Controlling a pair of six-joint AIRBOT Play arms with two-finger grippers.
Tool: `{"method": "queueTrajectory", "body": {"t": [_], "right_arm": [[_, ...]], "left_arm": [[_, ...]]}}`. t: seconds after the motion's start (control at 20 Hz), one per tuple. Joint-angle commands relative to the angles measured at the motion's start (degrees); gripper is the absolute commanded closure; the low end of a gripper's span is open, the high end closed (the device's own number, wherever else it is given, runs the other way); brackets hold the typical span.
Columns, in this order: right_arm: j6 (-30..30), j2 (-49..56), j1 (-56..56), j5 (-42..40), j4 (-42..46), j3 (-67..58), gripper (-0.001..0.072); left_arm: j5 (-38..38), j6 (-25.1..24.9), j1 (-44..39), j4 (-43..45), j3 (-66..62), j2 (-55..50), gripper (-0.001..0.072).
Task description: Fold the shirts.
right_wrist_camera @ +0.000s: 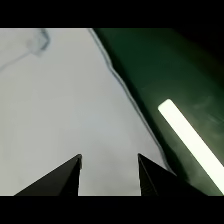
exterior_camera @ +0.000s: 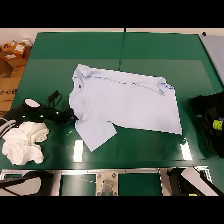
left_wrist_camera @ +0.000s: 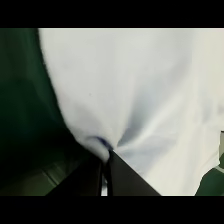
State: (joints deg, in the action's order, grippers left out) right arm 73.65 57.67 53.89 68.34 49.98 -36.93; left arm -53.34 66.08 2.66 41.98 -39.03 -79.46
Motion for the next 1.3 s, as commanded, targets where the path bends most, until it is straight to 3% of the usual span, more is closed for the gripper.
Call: {"method": "queueTrajectory", "body": {"t": [0.0,0.15,0.45,0.8,0.9,1.0,1.15,1.25], "right_arm": [[-0.8,4.2,2.7,6.0,8.4,-0.3,0.0285],[-1.0,9.4,2.6,3.7,8.7,2.6,0.0286],[-8.6,18.3,-0.9,-1.9,3.7,5.2,0.0288],[-9.9,19.6,-3.8,-3.4,3.3,2.1,0.0327],[-11.3,19.6,-4.8,-3.7,1.9,2.1,0.0449],[-13.6,19.5,-7.0,-3.5,-2.8,1.9,0.0702],[-14.5,16.7,-11.1,4.2,-10.4,-5.0,0.0702],[-11.6,10.5,-11.6,6.9,-17.3,-13.9,0.0702]], "left_arm": [[-1.5,-2.9,0.0,-0.3,0.0,-0.2,0.0683],[-1.6,-3.4,0.0,-0.3,0.0,-0.2,0.0682],[-1.4,-3.7,0.0,-0.4,0.0,-0.2,0.0683],[-2.6,-3.7,0.0,-0.4,0.0,-0.2,0.0683],[-2.6,-4.3,0.0,-0.4,0.0,-0.1,0.0683],[-4.3,-5.1,0.0,-0.4,-1.4,0.1,0.0684],[-11.4,-3.7,0.0,0.0,-7.8,6.2,0.0686],[-13.9,1.2,0.0,3.0,-16.6,15.4,0.0686]]}}
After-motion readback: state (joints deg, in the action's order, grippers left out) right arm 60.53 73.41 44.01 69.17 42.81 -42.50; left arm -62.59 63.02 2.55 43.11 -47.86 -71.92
